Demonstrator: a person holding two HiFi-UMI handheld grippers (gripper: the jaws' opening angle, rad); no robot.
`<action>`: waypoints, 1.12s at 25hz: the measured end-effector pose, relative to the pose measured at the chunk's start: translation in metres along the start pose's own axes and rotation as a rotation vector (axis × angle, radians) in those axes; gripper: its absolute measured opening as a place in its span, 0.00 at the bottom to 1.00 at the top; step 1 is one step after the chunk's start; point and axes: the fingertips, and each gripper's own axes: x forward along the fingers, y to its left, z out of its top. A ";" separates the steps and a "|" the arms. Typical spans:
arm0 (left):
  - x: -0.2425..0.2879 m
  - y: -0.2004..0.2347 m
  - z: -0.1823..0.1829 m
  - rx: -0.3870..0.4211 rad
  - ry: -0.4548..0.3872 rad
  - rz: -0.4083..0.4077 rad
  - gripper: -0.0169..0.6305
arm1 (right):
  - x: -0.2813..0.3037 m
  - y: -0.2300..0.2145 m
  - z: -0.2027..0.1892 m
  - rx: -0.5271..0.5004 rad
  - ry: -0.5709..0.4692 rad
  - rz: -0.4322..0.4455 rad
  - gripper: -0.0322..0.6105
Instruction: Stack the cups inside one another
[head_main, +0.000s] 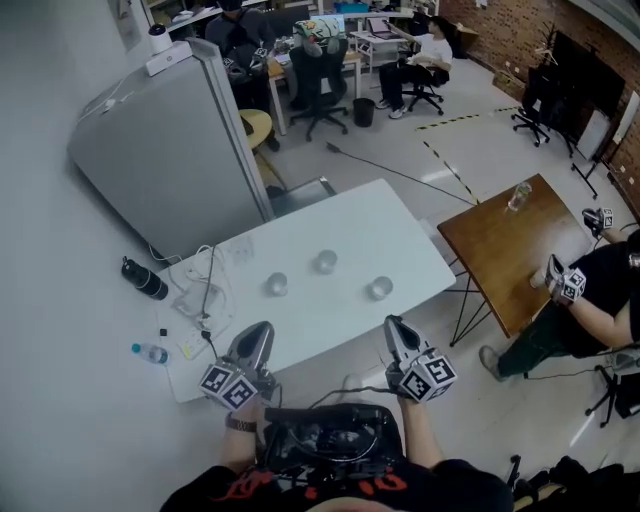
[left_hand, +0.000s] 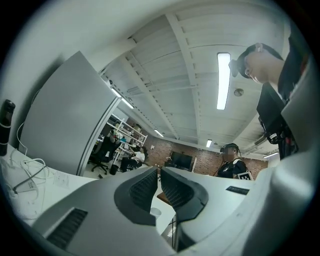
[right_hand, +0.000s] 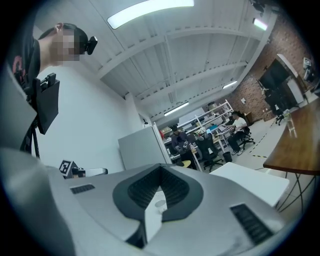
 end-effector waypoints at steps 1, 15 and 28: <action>0.010 -0.001 -0.001 -0.004 0.001 0.002 0.06 | 0.003 -0.010 0.004 0.003 -0.001 0.000 0.06; 0.104 0.006 -0.008 -0.014 0.017 -0.007 0.06 | 0.045 -0.092 0.028 0.015 0.006 -0.009 0.06; 0.110 0.046 0.004 -0.017 0.014 -0.008 0.06 | 0.101 -0.075 0.035 -0.052 -0.008 0.006 0.06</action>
